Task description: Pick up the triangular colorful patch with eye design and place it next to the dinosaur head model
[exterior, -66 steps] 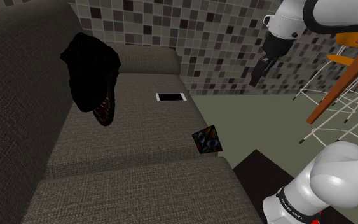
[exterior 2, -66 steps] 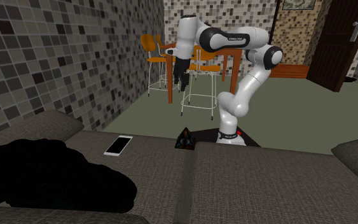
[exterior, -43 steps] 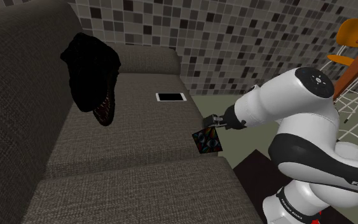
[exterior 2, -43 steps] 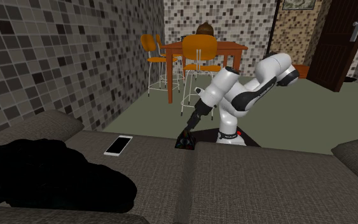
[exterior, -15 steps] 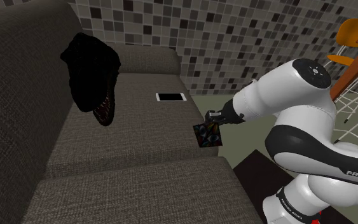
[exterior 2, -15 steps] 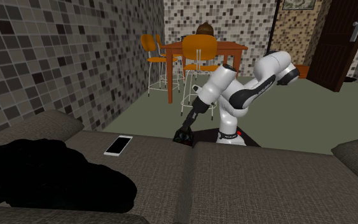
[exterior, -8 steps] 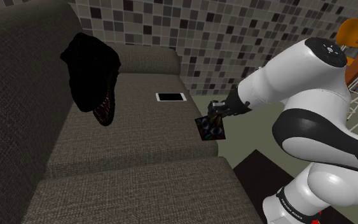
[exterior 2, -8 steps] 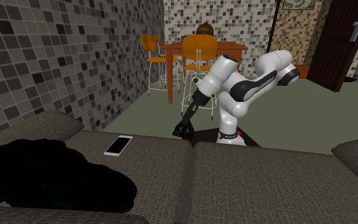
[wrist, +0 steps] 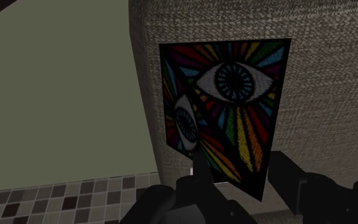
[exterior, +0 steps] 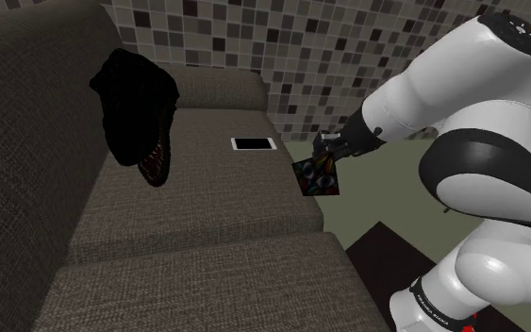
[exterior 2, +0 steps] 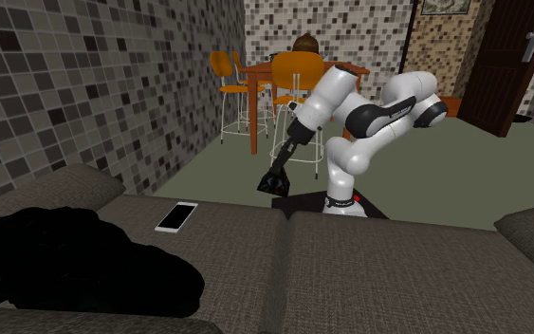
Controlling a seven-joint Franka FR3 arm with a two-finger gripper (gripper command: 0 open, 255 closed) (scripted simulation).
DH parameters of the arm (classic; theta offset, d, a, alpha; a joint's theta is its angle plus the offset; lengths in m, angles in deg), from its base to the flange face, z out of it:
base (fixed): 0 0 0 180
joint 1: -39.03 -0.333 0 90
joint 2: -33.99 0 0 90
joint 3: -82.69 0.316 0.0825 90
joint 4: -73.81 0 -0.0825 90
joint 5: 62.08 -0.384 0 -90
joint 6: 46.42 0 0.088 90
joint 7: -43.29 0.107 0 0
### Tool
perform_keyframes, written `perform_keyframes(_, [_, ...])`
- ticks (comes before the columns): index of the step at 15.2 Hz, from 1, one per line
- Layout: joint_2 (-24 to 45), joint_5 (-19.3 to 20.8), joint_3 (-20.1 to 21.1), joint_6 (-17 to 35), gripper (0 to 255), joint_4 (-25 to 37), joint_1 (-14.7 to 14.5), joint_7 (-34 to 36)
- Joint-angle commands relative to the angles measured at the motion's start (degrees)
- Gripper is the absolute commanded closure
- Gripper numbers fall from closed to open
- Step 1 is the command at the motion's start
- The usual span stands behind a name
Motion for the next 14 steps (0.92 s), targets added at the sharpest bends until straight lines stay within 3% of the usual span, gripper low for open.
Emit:
perform_keyframes(1, [-0.08,0.43,-0.78,-1.39,255,1.36,0.26,-0.46])
perform_keyframes(14, [1.61,2.79,-4.12,-9.71,255,11.65,2.31,-2.35])
